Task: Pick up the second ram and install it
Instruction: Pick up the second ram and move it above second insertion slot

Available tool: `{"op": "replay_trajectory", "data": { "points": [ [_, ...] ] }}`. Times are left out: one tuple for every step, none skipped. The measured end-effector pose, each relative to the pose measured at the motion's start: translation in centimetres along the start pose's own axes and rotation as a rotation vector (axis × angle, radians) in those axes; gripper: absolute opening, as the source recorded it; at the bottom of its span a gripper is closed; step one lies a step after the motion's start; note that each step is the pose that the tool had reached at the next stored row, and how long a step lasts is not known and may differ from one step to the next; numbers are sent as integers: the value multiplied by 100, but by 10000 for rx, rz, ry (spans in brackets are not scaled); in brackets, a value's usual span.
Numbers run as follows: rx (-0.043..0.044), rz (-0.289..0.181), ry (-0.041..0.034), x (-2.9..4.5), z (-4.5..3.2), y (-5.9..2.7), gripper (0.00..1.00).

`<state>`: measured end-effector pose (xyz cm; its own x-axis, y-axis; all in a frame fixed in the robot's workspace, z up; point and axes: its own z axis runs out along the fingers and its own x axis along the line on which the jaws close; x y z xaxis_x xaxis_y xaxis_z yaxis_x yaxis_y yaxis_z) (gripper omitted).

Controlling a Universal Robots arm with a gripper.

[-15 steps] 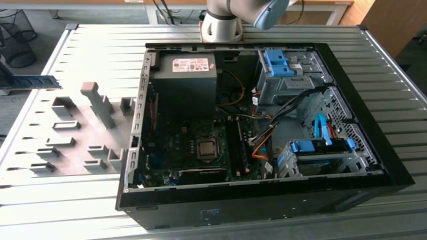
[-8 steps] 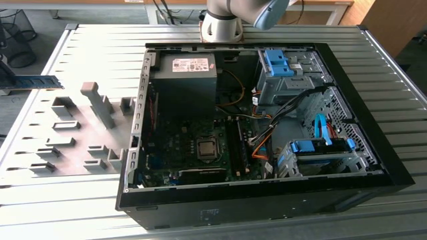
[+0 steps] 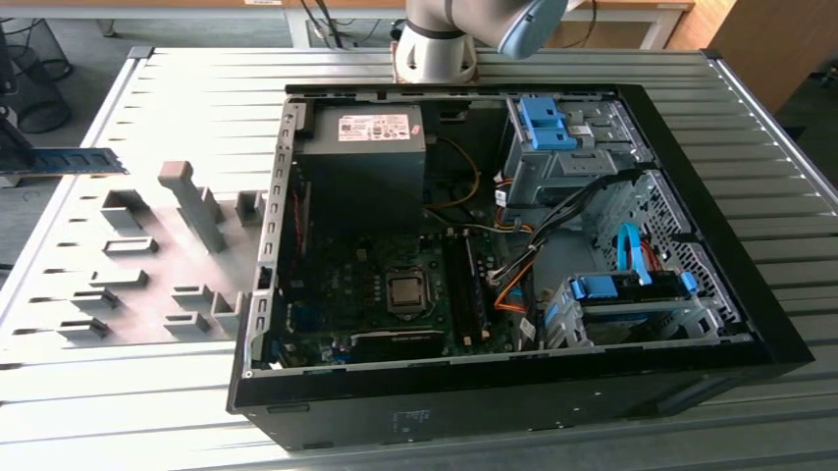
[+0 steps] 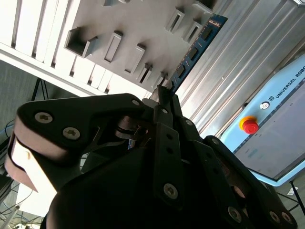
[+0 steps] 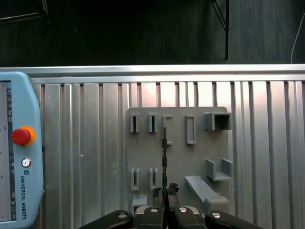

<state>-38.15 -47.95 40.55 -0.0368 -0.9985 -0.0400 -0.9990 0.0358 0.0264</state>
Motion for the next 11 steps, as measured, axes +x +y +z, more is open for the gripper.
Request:
{"op": "replay_trajectory", "data": {
  "points": [
    [0,-1,0,0,0,-3,14],
    [0,0,0,0,0,-6,14],
    [0,-1,0,0,0,-8,14],
    [0,0,0,0,0,-10,14],
    [-1,0,0,0,-1,-13,14],
    [-1,0,1,-1,-1,-15,14],
    [0,0,0,-1,-1,-17,14],
    [-1,0,0,-1,-1,-20,14],
    [0,0,0,-1,-1,-22,14],
    [0,-1,0,-1,-1,-25,14],
    [-1,0,0,-1,-1,-27,14]
  ]
}}
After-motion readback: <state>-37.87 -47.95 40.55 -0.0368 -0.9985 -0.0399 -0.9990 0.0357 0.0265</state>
